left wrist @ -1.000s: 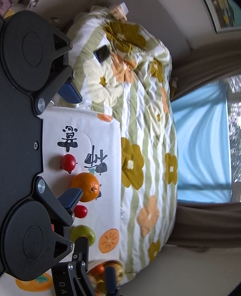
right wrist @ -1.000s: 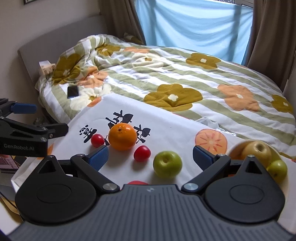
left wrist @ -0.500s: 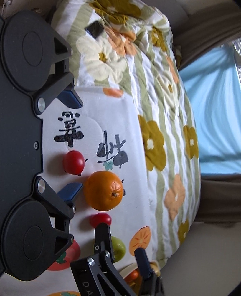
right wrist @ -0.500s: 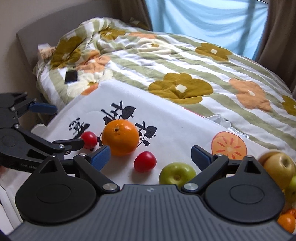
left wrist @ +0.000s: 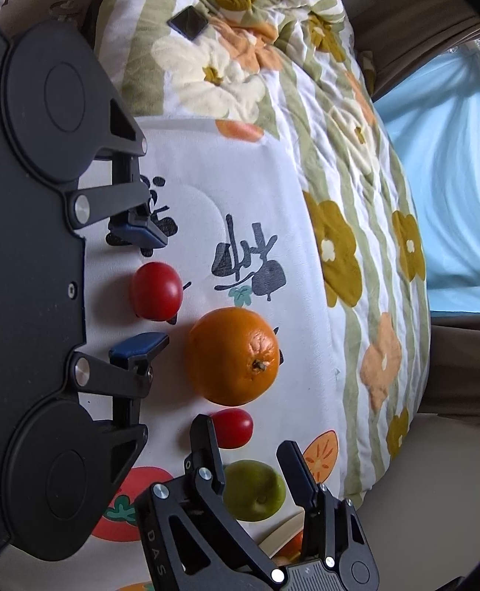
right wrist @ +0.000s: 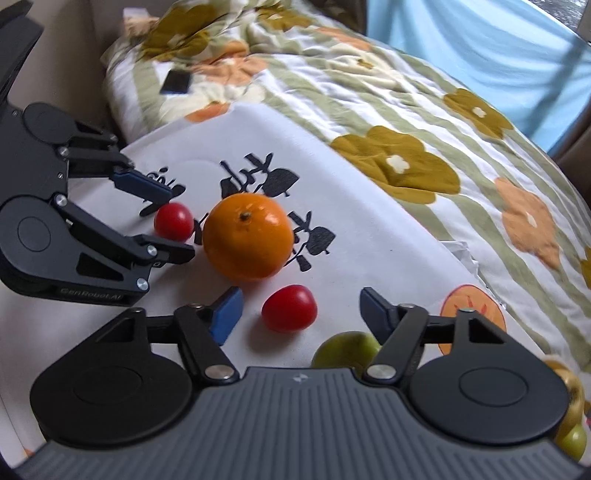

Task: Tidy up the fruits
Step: 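Grasp a cherry tomato with the left tool while the right tool grasps another, then carry both cherry tomatoes into the cream bowl and release them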

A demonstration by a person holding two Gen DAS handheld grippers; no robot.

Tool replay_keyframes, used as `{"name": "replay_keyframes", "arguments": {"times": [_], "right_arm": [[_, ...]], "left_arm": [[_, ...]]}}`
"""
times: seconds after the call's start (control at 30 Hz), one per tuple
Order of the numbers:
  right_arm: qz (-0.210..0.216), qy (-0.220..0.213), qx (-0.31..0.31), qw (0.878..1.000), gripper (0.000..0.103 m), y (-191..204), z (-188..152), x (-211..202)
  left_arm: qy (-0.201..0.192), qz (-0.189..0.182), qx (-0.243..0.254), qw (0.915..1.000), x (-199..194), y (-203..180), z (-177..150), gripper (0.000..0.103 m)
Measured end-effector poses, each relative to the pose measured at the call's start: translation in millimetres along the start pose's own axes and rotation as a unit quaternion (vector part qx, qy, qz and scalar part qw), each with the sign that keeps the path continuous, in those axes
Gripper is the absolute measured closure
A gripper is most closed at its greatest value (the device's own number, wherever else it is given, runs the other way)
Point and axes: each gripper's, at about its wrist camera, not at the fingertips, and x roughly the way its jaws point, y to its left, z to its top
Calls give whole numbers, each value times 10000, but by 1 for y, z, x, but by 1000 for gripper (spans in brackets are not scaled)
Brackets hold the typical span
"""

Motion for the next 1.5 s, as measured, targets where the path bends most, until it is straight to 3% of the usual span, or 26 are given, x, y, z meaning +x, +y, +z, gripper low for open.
{"name": "replay_keyframes", "arguments": {"times": [0.13,0.23,0.8,1.5], "right_arm": [[26,60,-165,9998,22,0,1,5],[123,125,-236,9996,29,1,1,8],[268,232,-494,9982,52,3,2,16],[225,-373,-58,9990,52,6,-18,-59]], "left_arm": [[18,-101,-70,9999,1,1,2,58],[34,-103,-30,9999,0,-1,4,65],[166,37,-360,9992,-14,2,-10,65],[-280,289,-535,9978,-77,-30,-6,66]]}}
